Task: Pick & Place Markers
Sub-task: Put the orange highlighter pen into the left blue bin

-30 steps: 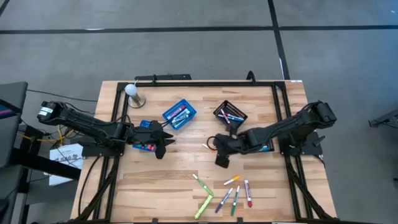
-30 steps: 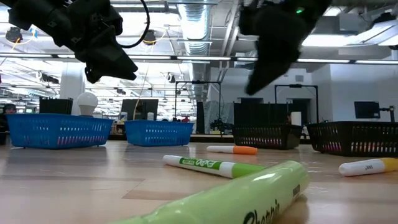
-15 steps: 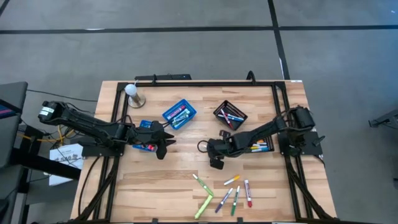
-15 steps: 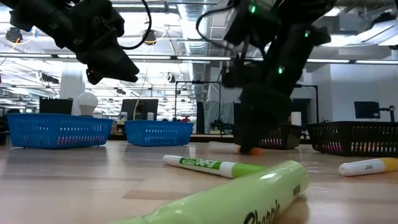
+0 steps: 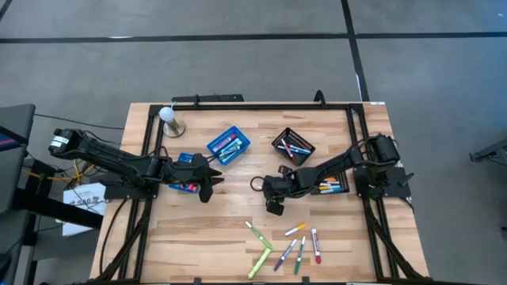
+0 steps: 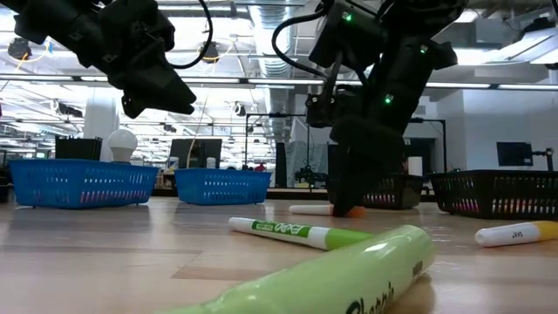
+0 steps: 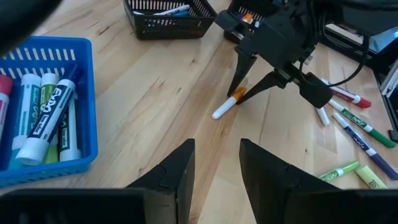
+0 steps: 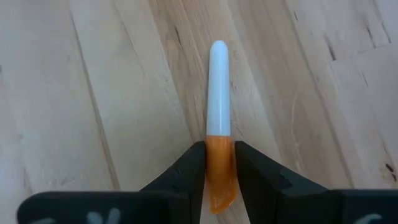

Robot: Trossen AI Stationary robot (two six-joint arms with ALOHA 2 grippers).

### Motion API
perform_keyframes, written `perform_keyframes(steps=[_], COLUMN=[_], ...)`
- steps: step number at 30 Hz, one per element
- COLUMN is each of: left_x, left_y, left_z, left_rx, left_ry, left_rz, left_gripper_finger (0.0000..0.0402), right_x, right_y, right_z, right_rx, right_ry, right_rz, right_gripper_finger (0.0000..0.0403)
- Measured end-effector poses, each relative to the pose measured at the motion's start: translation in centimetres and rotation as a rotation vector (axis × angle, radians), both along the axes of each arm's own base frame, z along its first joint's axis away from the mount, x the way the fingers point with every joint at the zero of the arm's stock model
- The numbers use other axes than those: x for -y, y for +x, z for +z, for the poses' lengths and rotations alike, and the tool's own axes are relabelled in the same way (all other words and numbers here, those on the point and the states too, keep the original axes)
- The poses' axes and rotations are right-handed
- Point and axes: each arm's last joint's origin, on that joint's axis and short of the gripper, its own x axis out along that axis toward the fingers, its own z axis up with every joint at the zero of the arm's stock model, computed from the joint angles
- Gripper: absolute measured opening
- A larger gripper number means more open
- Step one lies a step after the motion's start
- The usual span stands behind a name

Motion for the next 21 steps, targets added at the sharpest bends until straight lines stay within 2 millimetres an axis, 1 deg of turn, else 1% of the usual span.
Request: perform_keyframes(steps=[4, 7, 14, 16, 19, 21], left_x=[0.0, 0.0, 0.0, 0.0, 0.0, 0.0], left_y=[0.0, 0.0, 0.0, 0.0, 0.0, 0.0], left_z=[0.0, 0.0, 0.0, 0.0, 0.0, 0.0], left_rx=[0.0, 0.001, 0.0, 0.001, 0.001, 0.001], left_ry=[0.0, 0.0, 0.0, 0.0, 0.0, 0.0], left_rz=[0.0, 0.0, 0.0, 0.0, 0.0, 0.0], left_gripper_finger=[0.0121, 0.0121, 0.0121, 0.0121, 0.0121, 0.0121], right_x=[0.1, 0.1, 0.2, 0.3, 0.3, 0.2], right_y=[-0.2, -0.4, -1.7, -2.0, -2.0, -1.7], right_z=[0.8, 2.3, 6.4, 7.2, 7.4, 6.7], right_rx=[0.016, 0.054, 0.13, 0.147, 0.165, 0.146], right_ry=[0.01, 0.016, 0.026, 0.026, 0.028, 0.023], right_rz=[0.002, 0.002, 0.005, 0.003, 0.004, 0.006], right_gripper_finger=[0.0081, 0.0074, 0.0025, 0.0009, 0.0005, 0.0018])
